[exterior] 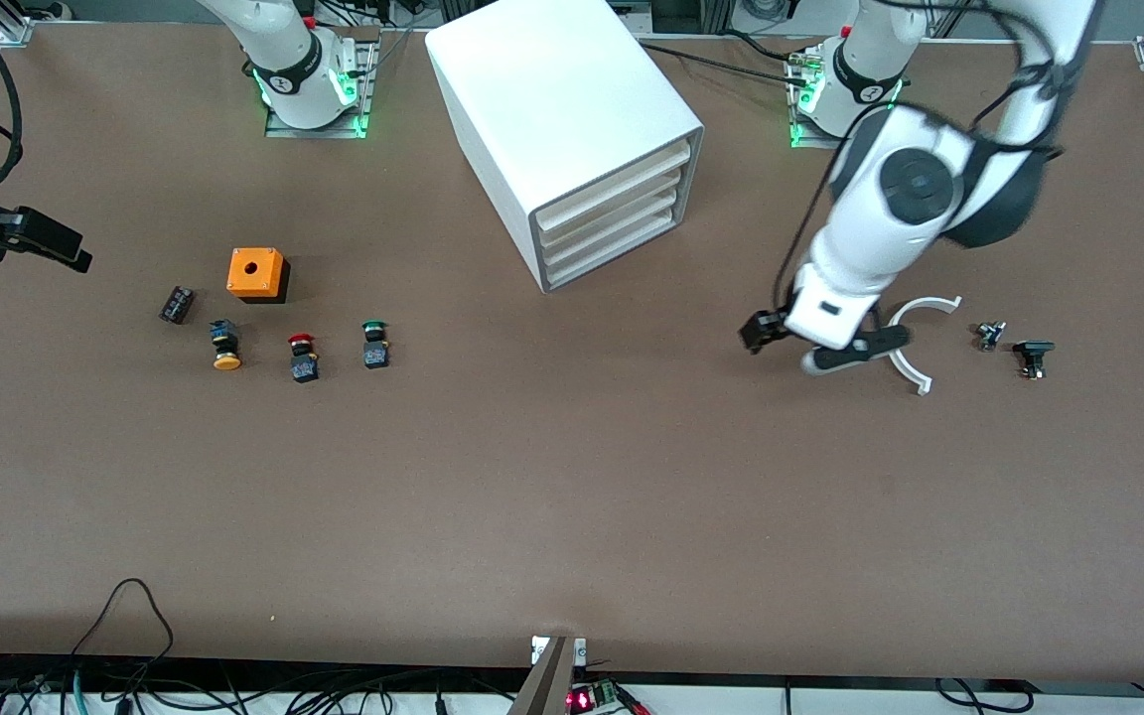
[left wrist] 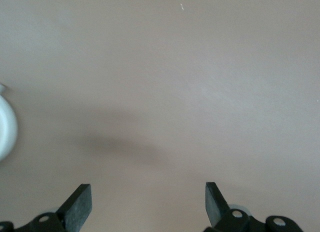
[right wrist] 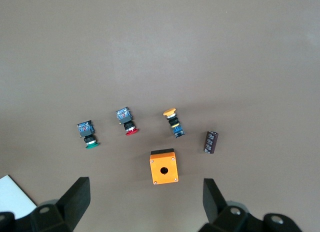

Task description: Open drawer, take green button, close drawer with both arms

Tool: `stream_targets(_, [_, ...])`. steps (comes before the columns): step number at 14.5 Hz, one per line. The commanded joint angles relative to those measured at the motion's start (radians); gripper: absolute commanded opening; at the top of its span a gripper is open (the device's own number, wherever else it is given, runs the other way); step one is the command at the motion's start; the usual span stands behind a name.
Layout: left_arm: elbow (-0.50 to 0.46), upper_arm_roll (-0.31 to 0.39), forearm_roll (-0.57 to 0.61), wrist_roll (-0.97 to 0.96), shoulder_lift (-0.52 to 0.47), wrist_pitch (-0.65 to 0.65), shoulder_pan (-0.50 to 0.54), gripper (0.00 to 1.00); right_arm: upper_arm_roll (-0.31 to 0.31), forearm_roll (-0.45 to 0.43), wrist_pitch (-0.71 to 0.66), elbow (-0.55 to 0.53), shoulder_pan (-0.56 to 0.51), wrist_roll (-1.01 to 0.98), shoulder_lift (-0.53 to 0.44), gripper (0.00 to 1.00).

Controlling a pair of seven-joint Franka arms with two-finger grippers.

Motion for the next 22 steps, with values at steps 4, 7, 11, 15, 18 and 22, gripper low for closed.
stream_targets(4, [0.253, 0.150, -0.007, 0.304, -0.151, -0.411, -0.001, 1.00, -0.003, 0.005, 0.134, -0.219, -0.003, 0.003, -0.141, 1.00])
stream_targets(7, [0.268, 0.163, -0.002, 0.308, -0.228, -0.508, 0.001, 1.00, -0.004, 0.005, 0.131, -0.227, -0.003, 0.002, -0.149, 1.00])
stream_targets(11, [0.270, 0.198, -0.002, 0.353, -0.194, -0.539, 0.004, 1.00, -0.004, 0.005, 0.114, -0.225, -0.003, 0.002, -0.152, 1.00])
stream_targets(15, [0.279, 0.198, 0.001, 0.459, -0.186, -0.523, 0.005, 1.00, 0.002, 0.005, 0.096, -0.199, -0.003, -0.015, -0.152, 1.00])
stream_targets(18, [0.284, 0.224, -0.007, 0.554, -0.174, -0.505, 0.013, 1.00, 0.005, -0.003, 0.061, -0.170, -0.003, -0.085, -0.150, 1.00])
stream_targets(22, [0.290, 0.220, -0.005, 0.559, -0.171, -0.507, 0.021, 1.00, 0.002, -0.003, 0.033, -0.133, -0.003, -0.123, -0.146, 1.00])
